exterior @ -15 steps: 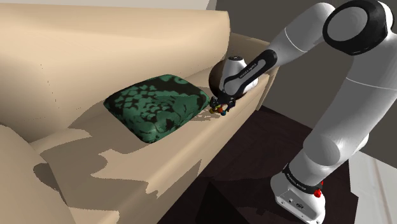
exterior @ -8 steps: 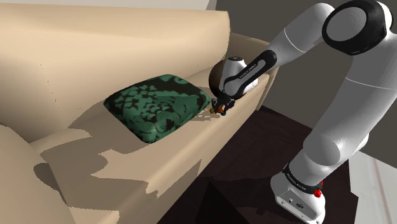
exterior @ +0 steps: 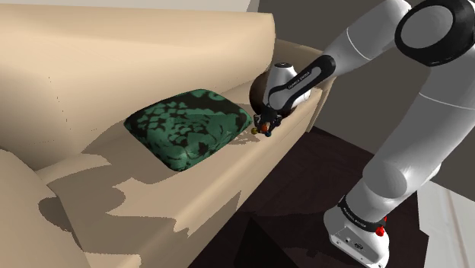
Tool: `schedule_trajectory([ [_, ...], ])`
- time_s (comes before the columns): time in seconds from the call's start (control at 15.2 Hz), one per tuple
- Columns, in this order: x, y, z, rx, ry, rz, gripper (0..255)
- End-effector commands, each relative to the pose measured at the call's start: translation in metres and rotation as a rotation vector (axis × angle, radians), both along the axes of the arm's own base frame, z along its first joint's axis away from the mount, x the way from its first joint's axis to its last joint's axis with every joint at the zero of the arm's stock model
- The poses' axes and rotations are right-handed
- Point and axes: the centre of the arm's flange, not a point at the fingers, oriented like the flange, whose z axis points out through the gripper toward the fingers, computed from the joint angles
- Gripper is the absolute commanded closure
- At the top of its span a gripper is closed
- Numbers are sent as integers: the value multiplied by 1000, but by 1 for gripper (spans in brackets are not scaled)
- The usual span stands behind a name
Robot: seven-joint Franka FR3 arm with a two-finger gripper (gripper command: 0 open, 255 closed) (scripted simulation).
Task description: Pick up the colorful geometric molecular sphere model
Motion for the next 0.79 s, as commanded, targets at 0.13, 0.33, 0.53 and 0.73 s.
schedule_trajectory([
  [0.13,1,-2,21,0,-2,-1,255],
  [0.33,1,-2,37,0,-2,-1,255],
  [0.53,1,-2,53,0,-2,-1,255],
  [0.73,1,-2,59,0,-2,-1,255],
])
